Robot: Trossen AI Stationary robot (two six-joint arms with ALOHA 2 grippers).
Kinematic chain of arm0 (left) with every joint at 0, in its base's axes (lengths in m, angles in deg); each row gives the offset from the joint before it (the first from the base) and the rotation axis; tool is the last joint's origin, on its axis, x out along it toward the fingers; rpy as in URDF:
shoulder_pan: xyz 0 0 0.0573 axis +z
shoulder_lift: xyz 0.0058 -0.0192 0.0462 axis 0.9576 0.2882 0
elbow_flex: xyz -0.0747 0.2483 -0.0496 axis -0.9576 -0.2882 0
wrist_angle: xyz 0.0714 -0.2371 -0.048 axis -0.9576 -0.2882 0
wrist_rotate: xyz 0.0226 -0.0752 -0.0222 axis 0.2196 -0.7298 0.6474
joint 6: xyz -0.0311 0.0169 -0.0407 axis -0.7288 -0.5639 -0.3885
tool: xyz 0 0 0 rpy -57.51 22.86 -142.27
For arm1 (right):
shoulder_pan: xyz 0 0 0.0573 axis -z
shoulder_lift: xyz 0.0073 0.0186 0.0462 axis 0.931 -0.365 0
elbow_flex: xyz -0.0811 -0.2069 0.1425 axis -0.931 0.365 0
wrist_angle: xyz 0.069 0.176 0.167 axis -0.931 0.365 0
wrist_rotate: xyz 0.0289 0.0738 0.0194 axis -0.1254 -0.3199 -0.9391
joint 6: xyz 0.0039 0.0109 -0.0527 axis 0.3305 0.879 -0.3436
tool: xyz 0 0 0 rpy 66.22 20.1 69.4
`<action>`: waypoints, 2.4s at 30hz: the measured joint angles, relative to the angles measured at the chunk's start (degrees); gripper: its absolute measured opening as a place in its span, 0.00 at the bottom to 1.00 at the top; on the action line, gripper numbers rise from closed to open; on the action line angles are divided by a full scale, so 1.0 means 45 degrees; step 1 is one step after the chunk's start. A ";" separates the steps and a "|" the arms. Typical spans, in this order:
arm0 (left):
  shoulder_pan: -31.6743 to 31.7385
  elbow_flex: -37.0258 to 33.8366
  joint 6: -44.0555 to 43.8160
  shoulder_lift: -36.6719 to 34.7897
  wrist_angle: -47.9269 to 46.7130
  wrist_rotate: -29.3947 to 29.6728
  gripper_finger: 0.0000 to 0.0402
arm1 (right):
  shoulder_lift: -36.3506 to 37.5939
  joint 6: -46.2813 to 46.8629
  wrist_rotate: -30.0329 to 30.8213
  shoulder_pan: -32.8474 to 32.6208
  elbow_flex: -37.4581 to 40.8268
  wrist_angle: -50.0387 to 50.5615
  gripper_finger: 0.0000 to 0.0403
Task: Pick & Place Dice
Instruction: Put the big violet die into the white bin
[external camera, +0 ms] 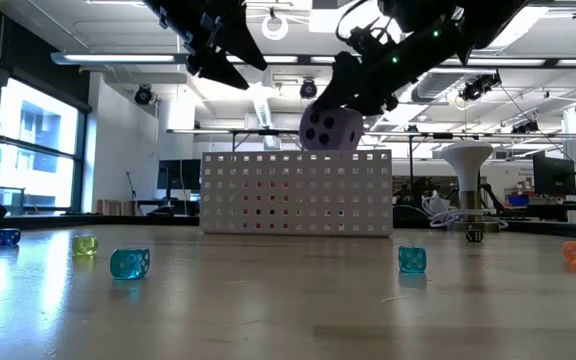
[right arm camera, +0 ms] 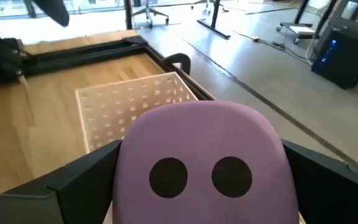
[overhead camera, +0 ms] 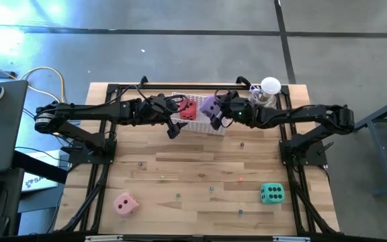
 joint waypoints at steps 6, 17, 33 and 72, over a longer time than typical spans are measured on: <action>0.0000 0.0000 0.0000 0.0004 0.0000 0.0000 1.00 | 0.0005 -0.0432 0.0787 -0.0323 0.0000 0.0104 0.99; -0.0005 0.0000 0.0000 0.0000 0.0000 0.0000 1.00 | 0.0005 -0.0493 0.1602 -0.0440 0.0001 0.0067 0.99; 0.0000 -0.0005 0.0000 0.0005 -0.0003 0.0000 1.00 | 0.0010 -0.0281 0.0340 -0.0282 0.0000 0.3108 0.99; -0.0005 -0.0019 0.0000 0.0005 0.0000 -0.0005 1.00 | 0.0010 -0.0007 -0.0358 -0.1569 0.0000 0.1222 0.99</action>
